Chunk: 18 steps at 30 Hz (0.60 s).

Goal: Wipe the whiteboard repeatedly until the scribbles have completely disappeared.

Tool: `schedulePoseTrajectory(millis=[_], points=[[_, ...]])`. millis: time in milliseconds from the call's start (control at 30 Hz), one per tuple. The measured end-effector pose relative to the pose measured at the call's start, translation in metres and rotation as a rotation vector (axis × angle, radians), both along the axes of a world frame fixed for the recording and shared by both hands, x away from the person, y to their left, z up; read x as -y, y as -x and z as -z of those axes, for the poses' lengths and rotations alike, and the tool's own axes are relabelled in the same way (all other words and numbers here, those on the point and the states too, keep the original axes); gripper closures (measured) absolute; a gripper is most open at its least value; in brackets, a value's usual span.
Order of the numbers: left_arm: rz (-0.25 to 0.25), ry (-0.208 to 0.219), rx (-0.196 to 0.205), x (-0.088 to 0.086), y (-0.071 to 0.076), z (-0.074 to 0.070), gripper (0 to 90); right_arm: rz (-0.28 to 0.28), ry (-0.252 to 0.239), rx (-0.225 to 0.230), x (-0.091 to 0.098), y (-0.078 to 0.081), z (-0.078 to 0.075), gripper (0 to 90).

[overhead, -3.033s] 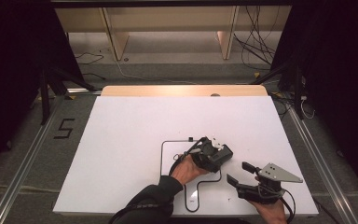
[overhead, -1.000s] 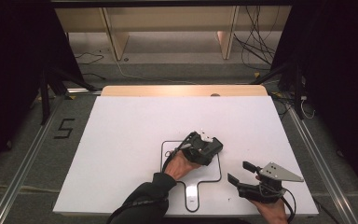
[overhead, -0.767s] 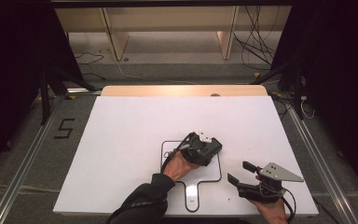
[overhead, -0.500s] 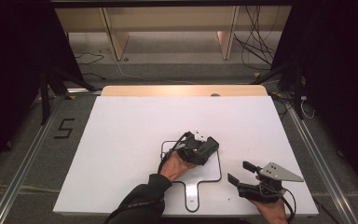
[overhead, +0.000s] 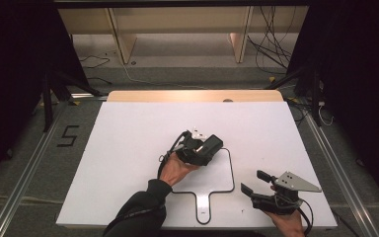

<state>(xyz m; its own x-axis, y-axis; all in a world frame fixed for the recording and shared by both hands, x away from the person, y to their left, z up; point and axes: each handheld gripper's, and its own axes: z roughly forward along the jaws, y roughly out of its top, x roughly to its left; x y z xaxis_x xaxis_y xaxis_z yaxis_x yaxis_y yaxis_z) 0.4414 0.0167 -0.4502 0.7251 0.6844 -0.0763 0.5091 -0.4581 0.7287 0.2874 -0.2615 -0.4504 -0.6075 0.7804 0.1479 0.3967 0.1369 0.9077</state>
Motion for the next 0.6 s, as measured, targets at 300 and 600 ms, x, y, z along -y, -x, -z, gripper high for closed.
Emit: schedulePoseTrajectory(millis=[300,600], points=[[-0.081,0.033,0.008,-0.028,-0.019,-0.014,40.2,-0.002,0.0,-0.001,0.0,-0.001,0.001,23.9],[-0.119,0.038,-0.002,-0.041,-0.029,-0.013,40.2,-0.002,-0.001,-0.004,0.0,-0.001,0.001,23.9]])
